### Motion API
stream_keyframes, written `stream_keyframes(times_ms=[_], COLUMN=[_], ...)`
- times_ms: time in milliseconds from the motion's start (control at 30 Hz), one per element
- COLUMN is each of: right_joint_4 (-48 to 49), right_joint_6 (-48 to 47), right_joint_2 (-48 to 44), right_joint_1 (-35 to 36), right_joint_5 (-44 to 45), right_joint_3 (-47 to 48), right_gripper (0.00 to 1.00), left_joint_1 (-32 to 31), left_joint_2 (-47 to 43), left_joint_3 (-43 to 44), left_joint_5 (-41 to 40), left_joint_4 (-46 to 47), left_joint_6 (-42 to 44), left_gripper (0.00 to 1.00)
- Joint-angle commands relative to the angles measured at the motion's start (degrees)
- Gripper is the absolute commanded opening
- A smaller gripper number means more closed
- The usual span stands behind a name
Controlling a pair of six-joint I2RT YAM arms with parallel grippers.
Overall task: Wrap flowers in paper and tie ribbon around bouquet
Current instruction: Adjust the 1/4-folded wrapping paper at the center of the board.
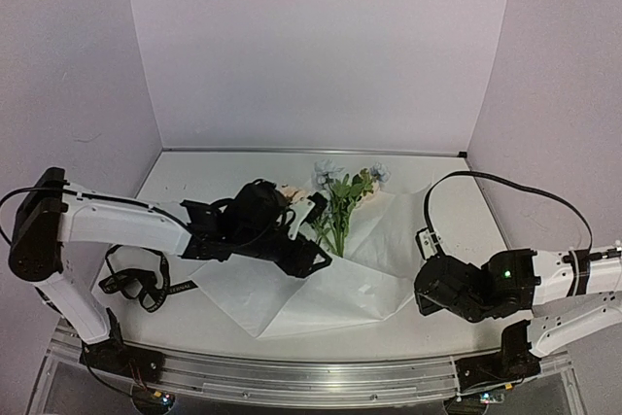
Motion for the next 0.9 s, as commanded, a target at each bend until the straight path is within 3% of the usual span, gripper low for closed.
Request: stream_keyframes(times_ms=[0,200,433,533,733,867], right_joint_4=[-0.73,-0.19,0.22,0.26,-0.03,-0.54], right_joint_6=[1.84,2.08,1.96,1.57,-0.65,-2.93], right_joint_2=[-0.47,-0.58,-0.72,-0.72,-0.59,0.75], right_joint_1=[0.26,0.35,0.35,0.43,0.68,1.26], right_joint_5=[3.12,3.85,3.79,3.38,3.13,2.51], right_joint_3=[-0.81,-1.68,-1.82,-1.69,-0.59,1.81], right_gripper=[0.0,0.0,0.0,0.0,0.0,0.0], left_joint_1=[1.38,1.62,1.83,2.2,3.67,5.08], left_joint_2=[-7.62,-10.5,-2.83,-1.26,0.94,2.9], left_joint_3=[-10.85,-18.0,-14.83,-14.22,-12.18,-10.48], left_joint_5=[3.14,11.96,15.86,17.28,18.13,18.23], left_joint_4=[-6.42,-2.78,-0.95,0.63,1.54,0.89], left_joint_6=[-7.98,-10.7,-10.52,-11.06,-11.71,-11.6], left_gripper=[0.61,0.7,0.64,0.57,0.23,0.09])
